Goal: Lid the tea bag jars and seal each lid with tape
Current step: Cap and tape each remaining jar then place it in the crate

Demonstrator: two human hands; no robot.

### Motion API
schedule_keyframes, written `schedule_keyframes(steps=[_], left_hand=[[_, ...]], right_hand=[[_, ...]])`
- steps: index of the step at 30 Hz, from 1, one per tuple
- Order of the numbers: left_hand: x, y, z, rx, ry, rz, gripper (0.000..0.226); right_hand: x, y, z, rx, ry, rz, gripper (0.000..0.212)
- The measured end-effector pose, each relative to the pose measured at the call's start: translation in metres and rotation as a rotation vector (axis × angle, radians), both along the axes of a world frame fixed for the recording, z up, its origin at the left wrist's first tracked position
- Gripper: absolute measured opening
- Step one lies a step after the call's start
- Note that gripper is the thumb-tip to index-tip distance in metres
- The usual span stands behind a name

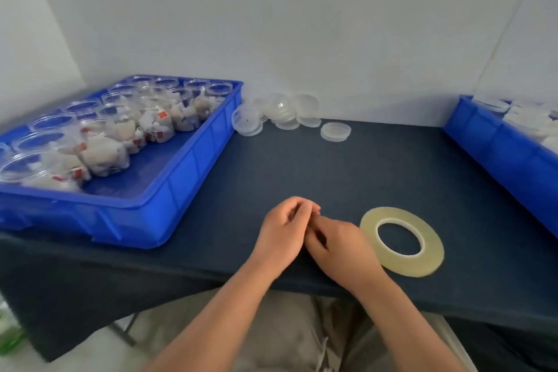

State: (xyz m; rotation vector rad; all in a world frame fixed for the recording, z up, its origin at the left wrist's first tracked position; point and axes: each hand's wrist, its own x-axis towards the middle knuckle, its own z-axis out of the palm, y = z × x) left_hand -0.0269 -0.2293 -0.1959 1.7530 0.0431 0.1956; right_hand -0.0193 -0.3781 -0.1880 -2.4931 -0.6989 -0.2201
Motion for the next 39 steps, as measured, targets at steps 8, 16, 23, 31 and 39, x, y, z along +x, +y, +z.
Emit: schedule_keyframes(steps=[8, 16, 23, 31, 39], left_hand=[[0.011, 0.091, 0.076, 0.288, -0.085, 0.316, 0.02], [0.095, 0.25, 0.16, 1.102, 0.393, 0.355, 0.024], [0.135, 0.331, 0.128, 1.264, 0.541, 0.482, 0.094], [0.152, 0.348, 0.129, 1.367, 0.534, 0.504, 0.08], [0.153, 0.367, 0.126, 1.473, 0.445, 0.399, 0.056]], right_hand=[[0.0, -0.002, -0.015, -0.065, -0.164, 0.015, 0.042], [0.001, -0.002, -0.017, -0.08, -0.165, 0.016, 0.039], [0.0, -0.003, -0.015, -0.092, -0.113, 0.026, 0.04], [0.001, -0.002, -0.014, -0.068, -0.113, 0.023, 0.039], [0.001, -0.001, -0.016, -0.061, -0.141, 0.007, 0.038]])
